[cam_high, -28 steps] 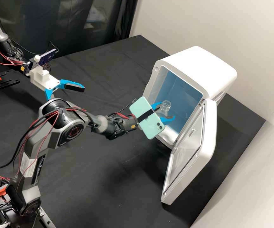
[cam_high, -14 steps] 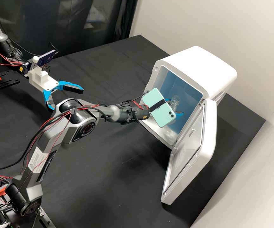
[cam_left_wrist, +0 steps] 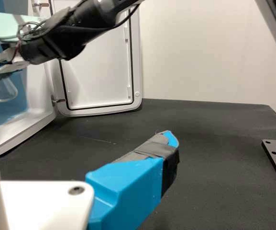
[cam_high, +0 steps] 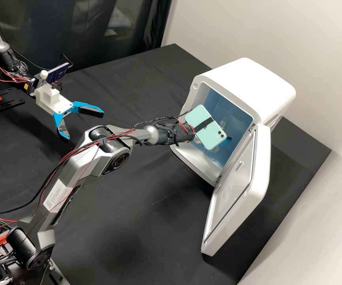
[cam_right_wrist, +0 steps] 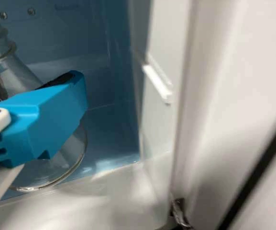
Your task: Place the flask in the incubator
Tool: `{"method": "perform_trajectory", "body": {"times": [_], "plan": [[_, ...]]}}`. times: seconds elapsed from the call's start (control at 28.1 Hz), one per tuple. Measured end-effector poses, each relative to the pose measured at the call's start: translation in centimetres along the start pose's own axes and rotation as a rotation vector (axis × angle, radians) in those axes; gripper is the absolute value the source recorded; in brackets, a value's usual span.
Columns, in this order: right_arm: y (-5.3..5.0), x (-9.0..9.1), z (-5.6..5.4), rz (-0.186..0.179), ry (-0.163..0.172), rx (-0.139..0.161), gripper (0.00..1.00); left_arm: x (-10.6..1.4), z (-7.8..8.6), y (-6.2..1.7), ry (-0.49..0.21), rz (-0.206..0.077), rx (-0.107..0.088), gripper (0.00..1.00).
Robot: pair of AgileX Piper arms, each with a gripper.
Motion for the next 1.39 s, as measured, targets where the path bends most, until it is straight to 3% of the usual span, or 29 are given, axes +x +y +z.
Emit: {"method": "perform_trajectory", "body": {"times": [0.18,0.43,0.64,1.17,1.21,1.39], "plan": [[-0.6,1.1,0.2,-0.009,-0.036,-0.002,0.00,0.0,0.1,-0.02,-0.004,-0.001,0.000,1.00],[-1.1,2.0,0.3,-0.020,-0.060,-0.017,0.00,0.0,0.1,-0.03,-0.006,-0.002,0.001,1.00],[-2.4,2.7,1.3,-0.044,-0.085,-0.040,0.00,0.0,0.1,-0.03,-0.006,-0.002,0.001,1.00],[-2.8,2.8,1.3,-0.051,-0.086,-0.046,0.00,0.0,0.2,-0.05,-0.010,-0.002,0.001,1.00],[-2.8,2.8,1.4,-0.051,-0.087,-0.046,1.00,0.0,0.2,-0.05,-0.010,-0.002,0.001,1.00],[-2.8,2.7,1.3,-0.052,-0.086,-0.050,1.00,0.0,0.2,-0.05,-0.010,-0.002,0.001,1.00]]}}
